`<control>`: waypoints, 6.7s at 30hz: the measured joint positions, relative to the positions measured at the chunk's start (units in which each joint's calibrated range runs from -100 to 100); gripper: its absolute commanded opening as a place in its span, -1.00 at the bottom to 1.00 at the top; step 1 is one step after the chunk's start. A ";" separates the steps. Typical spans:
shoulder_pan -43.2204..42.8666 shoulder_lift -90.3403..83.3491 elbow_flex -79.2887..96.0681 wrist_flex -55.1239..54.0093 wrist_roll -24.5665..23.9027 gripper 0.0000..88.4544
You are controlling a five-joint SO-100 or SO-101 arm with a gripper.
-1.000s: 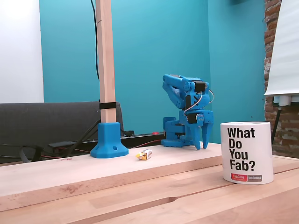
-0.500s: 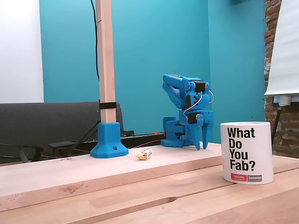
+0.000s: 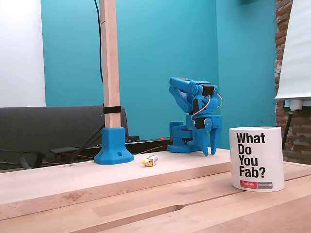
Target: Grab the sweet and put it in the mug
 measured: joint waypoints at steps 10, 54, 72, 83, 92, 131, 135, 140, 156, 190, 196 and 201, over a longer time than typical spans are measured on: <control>0.00 0.00 0.00 0.00 0.00 -0.74; -0.07 9.81 -33.08 20.10 0.15 -0.74; 22.08 27.79 -48.14 25.31 0.34 -0.74; 31.02 28.52 -48.32 21.89 0.34 -0.74; 28.29 33.15 -48.32 3.82 0.44 -0.74; 42.47 49.59 -60.42 4.56 0.34 -0.74; 44.83 49.59 -60.42 4.56 0.34 -0.74; 45.94 49.59 -60.42 4.56 0.34 -0.74; 48.74 54.77 -60.42 -5.29 3.96 -0.74; 42.61 60.04 -60.42 -5.29 1.86 -0.32; 42.61 60.67 -60.42 -5.29 1.86 -0.30; 42.61 61.22 -59.44 -5.29 1.86 -0.29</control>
